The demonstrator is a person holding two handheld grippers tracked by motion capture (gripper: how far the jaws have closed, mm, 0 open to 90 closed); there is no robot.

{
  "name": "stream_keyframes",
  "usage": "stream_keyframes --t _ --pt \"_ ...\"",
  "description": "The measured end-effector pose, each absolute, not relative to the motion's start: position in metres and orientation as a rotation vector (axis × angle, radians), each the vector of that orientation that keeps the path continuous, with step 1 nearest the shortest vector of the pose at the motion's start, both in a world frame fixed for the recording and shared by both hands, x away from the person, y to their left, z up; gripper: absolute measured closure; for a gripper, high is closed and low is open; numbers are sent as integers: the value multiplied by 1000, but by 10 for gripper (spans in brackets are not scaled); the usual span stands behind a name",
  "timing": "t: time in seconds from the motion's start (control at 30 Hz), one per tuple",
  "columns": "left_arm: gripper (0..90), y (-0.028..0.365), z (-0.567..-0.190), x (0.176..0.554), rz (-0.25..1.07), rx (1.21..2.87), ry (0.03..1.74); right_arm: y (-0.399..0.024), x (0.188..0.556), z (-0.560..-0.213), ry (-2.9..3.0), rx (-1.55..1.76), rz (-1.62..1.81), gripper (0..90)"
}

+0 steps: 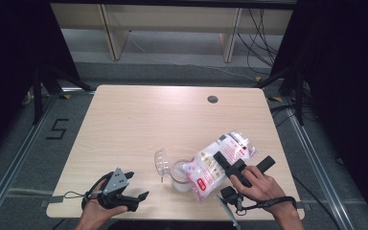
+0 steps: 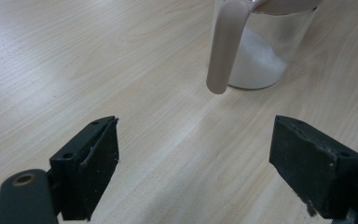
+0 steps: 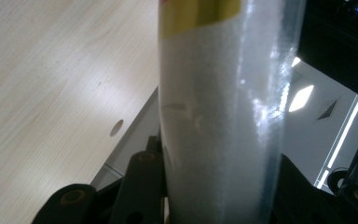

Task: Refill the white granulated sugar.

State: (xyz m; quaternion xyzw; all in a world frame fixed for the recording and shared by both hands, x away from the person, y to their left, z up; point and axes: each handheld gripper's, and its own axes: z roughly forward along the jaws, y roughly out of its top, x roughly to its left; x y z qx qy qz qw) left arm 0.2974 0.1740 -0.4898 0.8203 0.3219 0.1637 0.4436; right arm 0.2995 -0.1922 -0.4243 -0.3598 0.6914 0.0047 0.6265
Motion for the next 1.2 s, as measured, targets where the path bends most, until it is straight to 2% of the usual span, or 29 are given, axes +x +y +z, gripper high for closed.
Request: stream_keyframes --t 1.2 --pt "153 173 -490 297 407 2035 808 -188 295 -420 1571 -858 -20 732"
